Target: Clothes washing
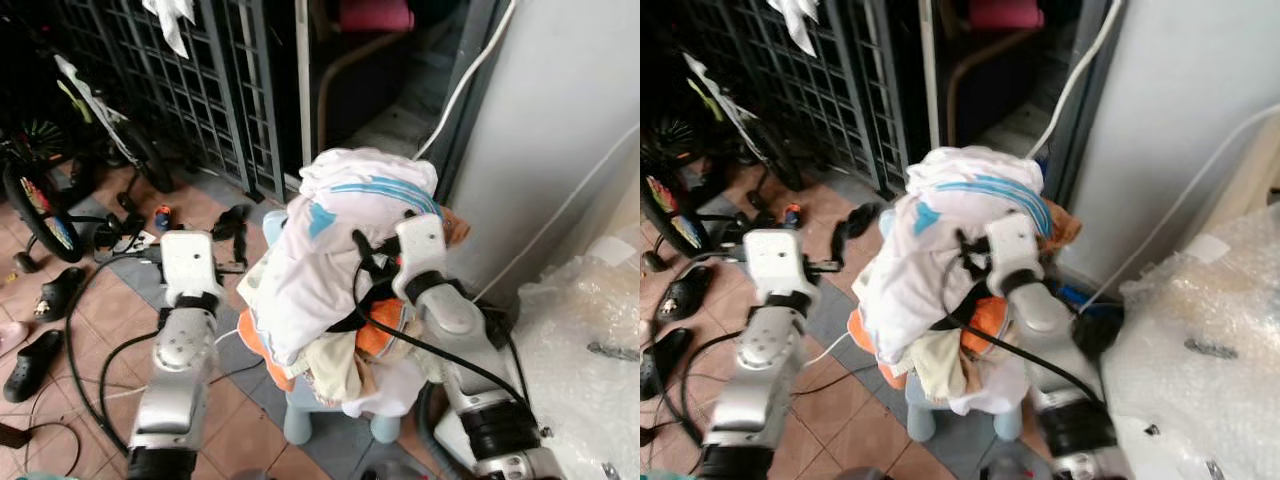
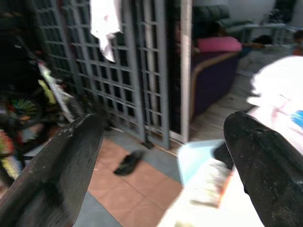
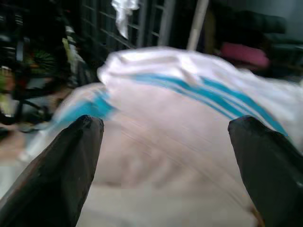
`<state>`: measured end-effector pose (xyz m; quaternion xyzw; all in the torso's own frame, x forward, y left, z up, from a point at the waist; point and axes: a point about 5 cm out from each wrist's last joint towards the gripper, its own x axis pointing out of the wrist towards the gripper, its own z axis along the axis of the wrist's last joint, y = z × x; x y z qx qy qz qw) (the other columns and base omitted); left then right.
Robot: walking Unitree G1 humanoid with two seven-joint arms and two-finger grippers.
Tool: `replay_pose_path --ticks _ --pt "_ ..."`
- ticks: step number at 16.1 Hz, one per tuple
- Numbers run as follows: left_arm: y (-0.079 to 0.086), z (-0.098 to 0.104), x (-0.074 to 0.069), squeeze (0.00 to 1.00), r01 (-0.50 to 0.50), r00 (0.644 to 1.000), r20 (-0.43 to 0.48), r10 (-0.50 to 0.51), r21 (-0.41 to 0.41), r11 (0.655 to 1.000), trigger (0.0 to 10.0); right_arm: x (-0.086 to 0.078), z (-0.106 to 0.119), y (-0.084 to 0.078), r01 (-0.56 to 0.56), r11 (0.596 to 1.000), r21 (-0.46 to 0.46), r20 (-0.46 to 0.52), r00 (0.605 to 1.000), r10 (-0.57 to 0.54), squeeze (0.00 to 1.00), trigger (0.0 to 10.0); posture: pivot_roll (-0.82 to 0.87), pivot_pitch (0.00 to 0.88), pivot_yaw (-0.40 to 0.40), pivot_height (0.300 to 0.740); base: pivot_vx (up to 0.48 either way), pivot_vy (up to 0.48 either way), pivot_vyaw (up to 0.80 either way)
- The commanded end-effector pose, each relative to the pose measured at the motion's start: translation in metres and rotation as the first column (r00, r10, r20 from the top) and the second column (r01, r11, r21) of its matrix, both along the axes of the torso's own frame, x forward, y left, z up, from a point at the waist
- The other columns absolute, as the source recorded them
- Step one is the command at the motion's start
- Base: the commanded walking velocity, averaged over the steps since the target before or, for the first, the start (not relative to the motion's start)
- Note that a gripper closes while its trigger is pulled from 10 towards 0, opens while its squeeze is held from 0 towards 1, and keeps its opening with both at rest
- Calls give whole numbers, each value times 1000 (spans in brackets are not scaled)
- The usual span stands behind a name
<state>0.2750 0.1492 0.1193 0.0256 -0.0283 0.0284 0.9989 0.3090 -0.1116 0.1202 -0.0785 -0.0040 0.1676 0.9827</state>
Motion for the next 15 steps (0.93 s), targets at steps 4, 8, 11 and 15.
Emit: replay_pose_path --ticks 4,8,11,15 --pt "10 -1 -10 0 -30 999 -18 31 26 999 10000 15 7 10 26 1000 -10 23 999 -26 0 10000 30 11 62 740 0 0 0" --pt "7 1 -10 0 -13 1000 -17 13 28 1000 10000 34 15 12 90 995 -44 51 995 -88 0 10000 41 0 63 740 0 0 0" --pt "3 2 -7 0 -22 1000 -18 22 20 1000 10000 57 13 13 130 982 -136 -18 991 -134 0 9569 46 0 45 740 0 0 0" --pt "6 0 -10 0 -49 998 -27 49 16 999 10000 62 -10 12 133 972 -195 -183 968 -170 0 0 59 0 26 740 0 0 0"
